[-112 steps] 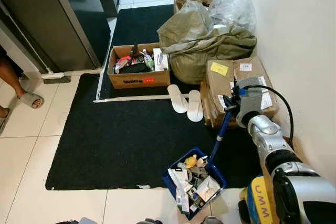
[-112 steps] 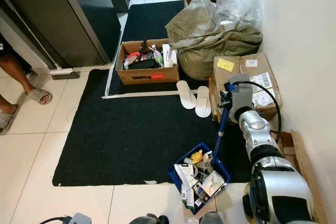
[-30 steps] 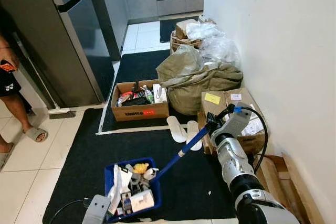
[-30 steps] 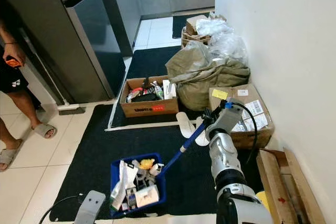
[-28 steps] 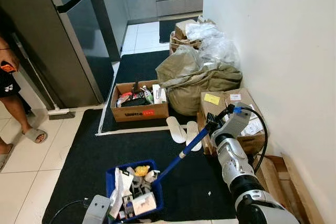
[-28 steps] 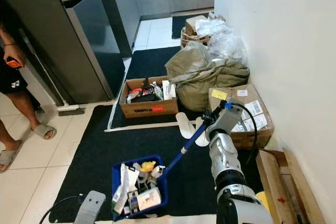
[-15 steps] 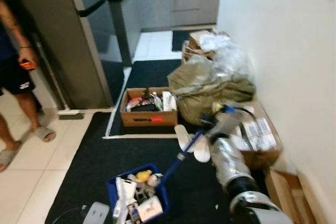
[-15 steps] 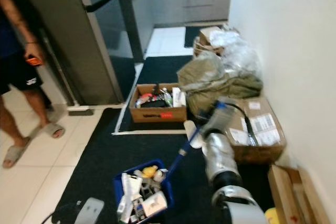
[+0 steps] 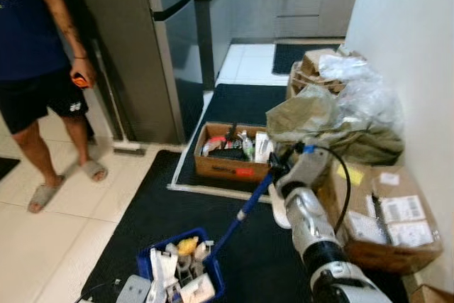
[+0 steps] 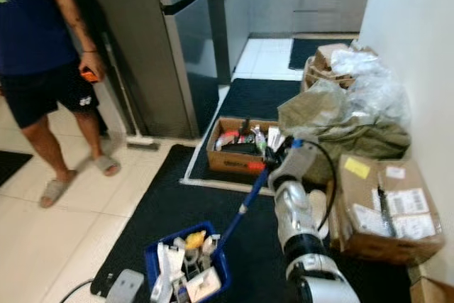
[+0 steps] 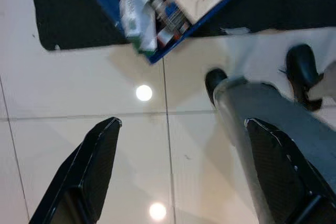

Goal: Sweep floor

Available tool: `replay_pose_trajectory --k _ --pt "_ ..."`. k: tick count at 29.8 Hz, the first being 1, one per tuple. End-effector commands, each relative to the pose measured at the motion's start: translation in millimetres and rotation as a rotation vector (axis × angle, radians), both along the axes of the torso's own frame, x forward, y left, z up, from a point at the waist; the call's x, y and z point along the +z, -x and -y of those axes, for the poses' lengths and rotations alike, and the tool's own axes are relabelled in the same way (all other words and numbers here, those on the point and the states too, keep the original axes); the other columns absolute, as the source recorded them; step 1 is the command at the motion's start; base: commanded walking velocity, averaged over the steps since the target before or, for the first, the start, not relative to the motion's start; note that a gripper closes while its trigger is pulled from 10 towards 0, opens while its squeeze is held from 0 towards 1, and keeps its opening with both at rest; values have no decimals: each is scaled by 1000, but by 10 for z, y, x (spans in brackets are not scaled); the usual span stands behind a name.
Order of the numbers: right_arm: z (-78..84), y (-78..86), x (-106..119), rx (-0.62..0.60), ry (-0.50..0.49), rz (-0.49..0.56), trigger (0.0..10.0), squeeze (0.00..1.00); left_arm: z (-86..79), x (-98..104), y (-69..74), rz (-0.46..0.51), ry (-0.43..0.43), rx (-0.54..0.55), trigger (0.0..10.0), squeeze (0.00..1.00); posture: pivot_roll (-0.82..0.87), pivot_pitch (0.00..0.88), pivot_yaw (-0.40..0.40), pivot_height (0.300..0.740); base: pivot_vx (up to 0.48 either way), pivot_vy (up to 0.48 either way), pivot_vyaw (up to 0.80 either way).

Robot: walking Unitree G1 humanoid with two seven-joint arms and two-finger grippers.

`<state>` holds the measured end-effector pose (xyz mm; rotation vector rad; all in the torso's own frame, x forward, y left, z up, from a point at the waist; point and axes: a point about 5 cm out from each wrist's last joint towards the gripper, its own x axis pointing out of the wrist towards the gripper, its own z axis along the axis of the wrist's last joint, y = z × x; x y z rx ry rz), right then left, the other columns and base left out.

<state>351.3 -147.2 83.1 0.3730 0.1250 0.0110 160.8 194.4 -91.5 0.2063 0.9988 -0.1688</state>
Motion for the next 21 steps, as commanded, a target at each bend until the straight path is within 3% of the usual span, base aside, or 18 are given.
replay_pose_trajectory --k 1,21 --pt "1 -62 124 -20 -43 44 10000 0 -32 -8 26 -15 -11 -5 10000 0 -55 0 62 740 319 0 0" --pt "-21 -104 194 -11 -64 49 10000 0 -2 -11 21 -22 -7 -22 10000 0 -56 0 62 740 339 0 0"
